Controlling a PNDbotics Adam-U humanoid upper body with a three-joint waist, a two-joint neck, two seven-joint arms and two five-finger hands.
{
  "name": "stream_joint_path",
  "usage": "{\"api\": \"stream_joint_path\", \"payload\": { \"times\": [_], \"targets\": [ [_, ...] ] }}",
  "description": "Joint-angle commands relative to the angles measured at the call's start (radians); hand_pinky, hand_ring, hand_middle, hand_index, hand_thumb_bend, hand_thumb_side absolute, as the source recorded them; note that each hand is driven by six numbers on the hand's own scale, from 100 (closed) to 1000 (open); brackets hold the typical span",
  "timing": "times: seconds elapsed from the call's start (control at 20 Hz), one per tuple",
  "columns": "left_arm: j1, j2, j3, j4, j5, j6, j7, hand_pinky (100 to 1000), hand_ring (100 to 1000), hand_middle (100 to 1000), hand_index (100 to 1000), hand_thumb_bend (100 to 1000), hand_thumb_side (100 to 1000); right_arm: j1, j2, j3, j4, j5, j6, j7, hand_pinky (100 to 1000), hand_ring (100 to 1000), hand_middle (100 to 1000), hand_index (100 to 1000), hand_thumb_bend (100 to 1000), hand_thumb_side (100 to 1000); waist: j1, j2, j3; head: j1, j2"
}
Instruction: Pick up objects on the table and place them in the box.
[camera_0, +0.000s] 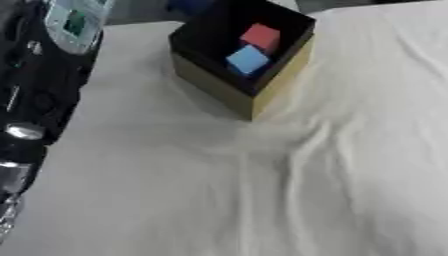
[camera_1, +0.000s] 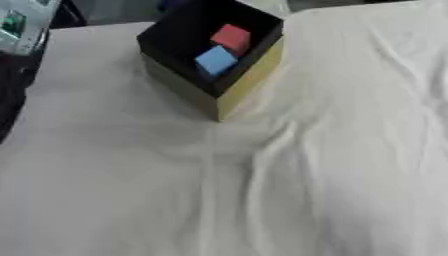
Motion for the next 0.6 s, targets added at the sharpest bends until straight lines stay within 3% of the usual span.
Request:
{"api": "stream_joint_path", "payload": {
  "times": [0.05, 0.35, 0.6],
  "targets": [
    [0.033, 0.056, 0.032, -0.153, 0.123, 0.045, 0.066, 735, 773, 744, 797, 100, 576, -0.023, -0.006, 0.017, -0.001, 0.011, -0.009, 0.011, 809, 731, 592, 836, 100, 801, -0.006, -0.03, 0.005, -0.011, 0.009],
    [0.253, 0.087, 0.104, -0.463, 0.329, 0.122, 0.262, 739, 775, 748, 797, 100, 628, -0.046, 0.009, 0.113, 0.077, 0.082, -0.074, 0.074, 809, 741, 601, 844, 100, 836, -0.008, -0.036, 0.027, -0.035, 0.016],
    [0.377, 0.08, 0.139, -0.499, 0.377, 0.069, 0.412, 738, 773, 743, 791, 108, 687, -0.054, 0.025, 0.175, 0.144, 0.111, -0.126, 0.116, 810, 742, 600, 845, 100, 860, -0.009, -0.039, 0.039, -0.039, 0.013]
  ]
}}
